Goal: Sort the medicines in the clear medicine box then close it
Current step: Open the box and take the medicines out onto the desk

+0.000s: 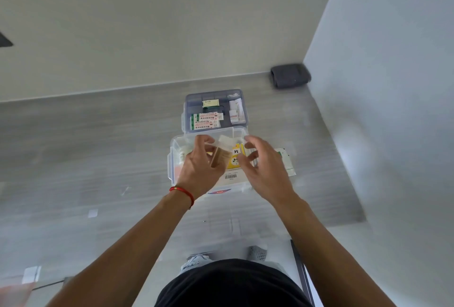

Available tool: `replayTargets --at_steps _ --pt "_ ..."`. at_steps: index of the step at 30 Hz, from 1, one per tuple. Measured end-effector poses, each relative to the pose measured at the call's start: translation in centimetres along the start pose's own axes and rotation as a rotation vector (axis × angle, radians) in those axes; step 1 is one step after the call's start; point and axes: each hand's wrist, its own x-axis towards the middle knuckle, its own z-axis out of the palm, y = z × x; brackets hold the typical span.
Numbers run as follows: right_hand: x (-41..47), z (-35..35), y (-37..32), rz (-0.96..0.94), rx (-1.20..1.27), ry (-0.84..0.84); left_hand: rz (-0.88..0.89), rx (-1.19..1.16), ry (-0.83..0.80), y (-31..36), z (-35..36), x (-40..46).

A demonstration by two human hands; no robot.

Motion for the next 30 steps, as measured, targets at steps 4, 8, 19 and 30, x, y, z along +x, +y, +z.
replayTargets --at_steps 4,8,19,30 --pt "0.4 0.5 -0.9 0.183 0.194 -0.050 0.206 -0.080 -0.003 1.7 0.9 -1.2" --pt "0.0 -1.5 0.5 0.193 0.237 0.087 0.251 -0.087 -0.040 1.4 1.3 -1.6" --pt "-3.9 -5.8 12.0 0.514 -0.037 0.225 0.073 0.184 0.152 -4.5 -0.3 -3.2" --pt "-4.3 -4.9 13.5 0.533 -0.088 0.173 0.112 0.241 0.216 -4.6 -0.5 -3.1"
